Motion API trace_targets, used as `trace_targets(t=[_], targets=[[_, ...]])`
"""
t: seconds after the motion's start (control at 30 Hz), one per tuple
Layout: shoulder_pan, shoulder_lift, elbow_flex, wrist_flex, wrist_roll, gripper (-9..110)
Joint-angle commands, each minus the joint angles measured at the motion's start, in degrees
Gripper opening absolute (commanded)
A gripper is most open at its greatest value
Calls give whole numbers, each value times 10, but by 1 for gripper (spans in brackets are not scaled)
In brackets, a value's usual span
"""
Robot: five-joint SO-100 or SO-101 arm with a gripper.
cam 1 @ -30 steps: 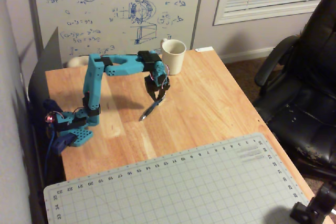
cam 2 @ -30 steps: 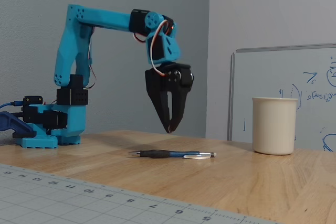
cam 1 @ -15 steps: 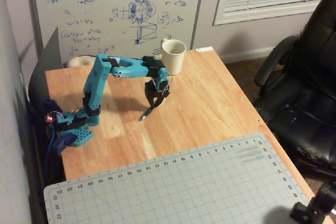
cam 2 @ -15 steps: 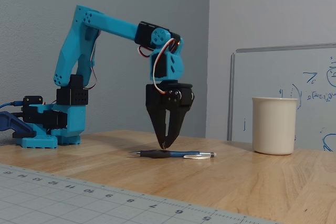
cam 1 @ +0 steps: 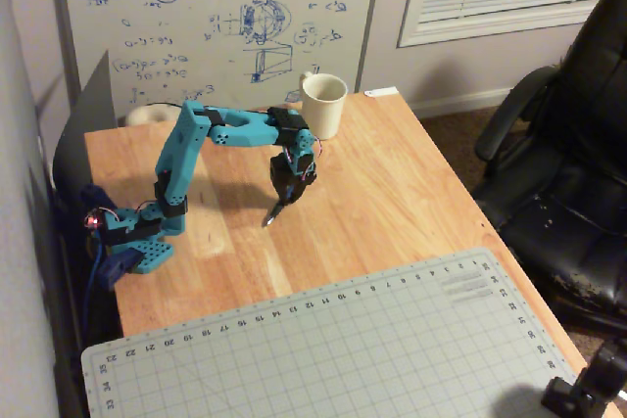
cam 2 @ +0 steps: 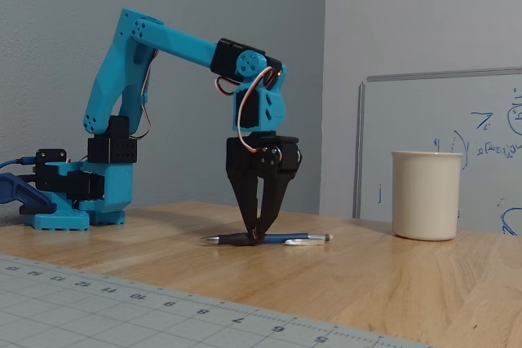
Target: Touch the pen.
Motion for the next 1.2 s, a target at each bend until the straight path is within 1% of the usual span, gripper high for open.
trace_targets(t=[0.0, 1.17], targets=[[-3, 12, -50, -4, 0, 1], [-3, 19, -51, -4, 0, 1]])
